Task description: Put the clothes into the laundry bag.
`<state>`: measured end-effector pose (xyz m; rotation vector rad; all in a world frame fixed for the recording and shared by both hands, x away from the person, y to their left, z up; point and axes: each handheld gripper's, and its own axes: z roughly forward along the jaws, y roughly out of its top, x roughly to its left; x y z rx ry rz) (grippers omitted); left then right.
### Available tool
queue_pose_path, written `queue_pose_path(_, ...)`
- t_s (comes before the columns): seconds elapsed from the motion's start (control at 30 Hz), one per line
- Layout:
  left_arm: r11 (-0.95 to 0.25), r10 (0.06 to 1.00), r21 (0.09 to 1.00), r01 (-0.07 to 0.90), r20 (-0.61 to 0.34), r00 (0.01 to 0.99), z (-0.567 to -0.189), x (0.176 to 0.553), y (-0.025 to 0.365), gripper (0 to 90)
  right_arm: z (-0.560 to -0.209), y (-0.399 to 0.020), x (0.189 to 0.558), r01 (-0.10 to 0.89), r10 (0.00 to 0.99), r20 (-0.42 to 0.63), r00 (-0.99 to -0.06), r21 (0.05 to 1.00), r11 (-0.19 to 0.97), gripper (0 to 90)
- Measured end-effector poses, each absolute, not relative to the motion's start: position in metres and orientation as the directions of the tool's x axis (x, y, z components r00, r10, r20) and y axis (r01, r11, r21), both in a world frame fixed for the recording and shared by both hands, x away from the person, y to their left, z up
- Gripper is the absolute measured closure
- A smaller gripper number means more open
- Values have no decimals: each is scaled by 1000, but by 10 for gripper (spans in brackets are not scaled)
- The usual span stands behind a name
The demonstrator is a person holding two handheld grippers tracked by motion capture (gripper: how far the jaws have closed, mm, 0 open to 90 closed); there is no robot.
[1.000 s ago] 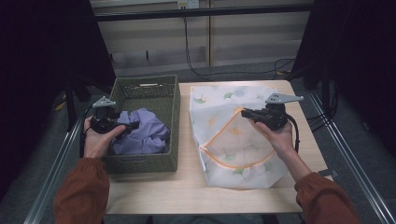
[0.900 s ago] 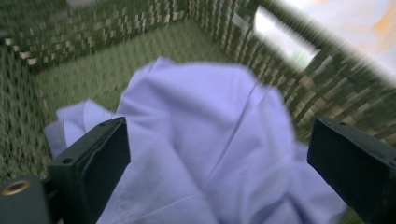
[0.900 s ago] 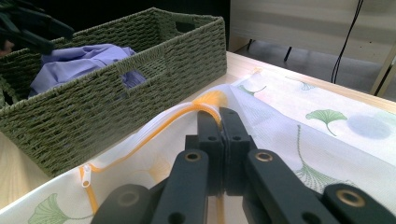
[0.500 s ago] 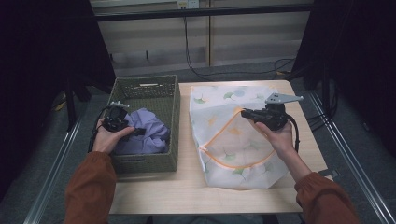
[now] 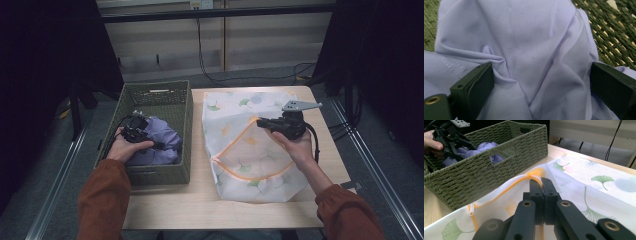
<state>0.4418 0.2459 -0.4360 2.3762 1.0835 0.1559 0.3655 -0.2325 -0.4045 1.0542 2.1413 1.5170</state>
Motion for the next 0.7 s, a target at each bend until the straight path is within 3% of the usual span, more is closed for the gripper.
queue_pose_path(0.23,-638,688,415,649,-73,722,-444,442,237,73,-406,-232,367,390,717,154,-680,904,176,894)
queue_pose_path(0.7,-695,679,328,640,6,734,-464,444,233,97,-405,-231,366,389,713,150,-685,903,183,893)
